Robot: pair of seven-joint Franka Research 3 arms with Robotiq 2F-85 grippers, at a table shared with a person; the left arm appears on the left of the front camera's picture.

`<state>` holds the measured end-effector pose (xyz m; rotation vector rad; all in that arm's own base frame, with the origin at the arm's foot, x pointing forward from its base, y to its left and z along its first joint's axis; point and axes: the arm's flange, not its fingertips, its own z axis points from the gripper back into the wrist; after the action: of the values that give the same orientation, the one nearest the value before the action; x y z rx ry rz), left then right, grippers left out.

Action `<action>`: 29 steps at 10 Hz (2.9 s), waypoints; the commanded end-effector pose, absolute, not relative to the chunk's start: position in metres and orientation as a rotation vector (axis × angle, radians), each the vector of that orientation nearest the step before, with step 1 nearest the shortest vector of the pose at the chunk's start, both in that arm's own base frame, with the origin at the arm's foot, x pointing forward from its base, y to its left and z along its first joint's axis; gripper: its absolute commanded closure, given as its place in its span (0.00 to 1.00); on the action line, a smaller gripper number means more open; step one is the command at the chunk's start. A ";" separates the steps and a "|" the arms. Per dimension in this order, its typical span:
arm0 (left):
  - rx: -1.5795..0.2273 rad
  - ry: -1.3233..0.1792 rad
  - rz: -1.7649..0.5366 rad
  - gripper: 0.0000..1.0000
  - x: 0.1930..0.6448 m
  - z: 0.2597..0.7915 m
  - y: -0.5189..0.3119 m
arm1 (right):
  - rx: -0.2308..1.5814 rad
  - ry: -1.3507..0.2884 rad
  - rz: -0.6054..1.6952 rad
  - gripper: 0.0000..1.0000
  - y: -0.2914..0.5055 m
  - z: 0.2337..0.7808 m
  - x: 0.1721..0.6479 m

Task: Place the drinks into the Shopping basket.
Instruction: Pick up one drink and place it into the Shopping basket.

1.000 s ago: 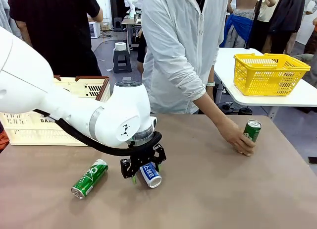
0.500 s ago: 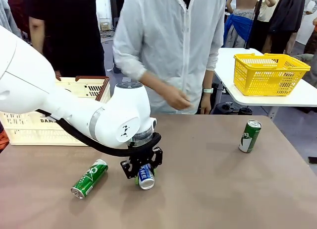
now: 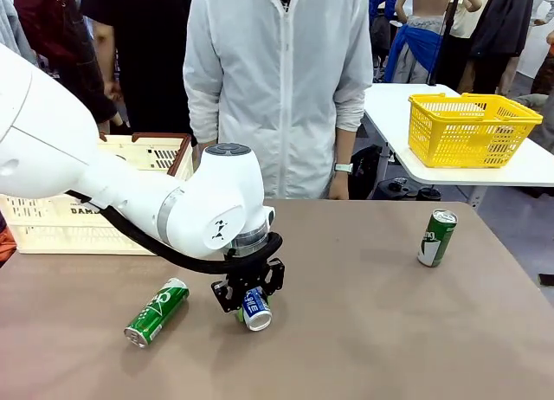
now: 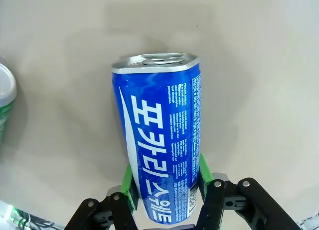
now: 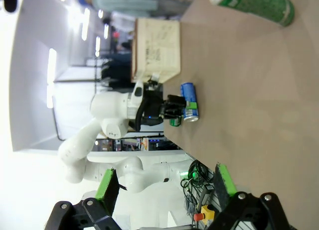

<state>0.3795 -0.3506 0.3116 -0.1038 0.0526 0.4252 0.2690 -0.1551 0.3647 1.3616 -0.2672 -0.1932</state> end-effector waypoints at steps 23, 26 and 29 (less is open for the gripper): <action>-0.141 -0.261 0.062 1.00 0.444 0.615 -0.028 | 1.358 -0.240 -0.200 0.00 -0.157 0.370 0.266; -0.147 -0.302 0.068 1.00 0.485 0.615 -0.010 | 1.358 -0.240 -0.200 0.00 -0.157 0.370 0.266; -0.140 -0.269 0.065 1.00 0.480 0.591 -0.010 | 1.358 -0.240 -0.200 0.00 -0.157 0.370 0.266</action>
<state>0.4911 -0.0108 0.5883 -0.1400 -0.2591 0.0622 0.2687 -0.1554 0.3647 1.3617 -0.2676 -0.1945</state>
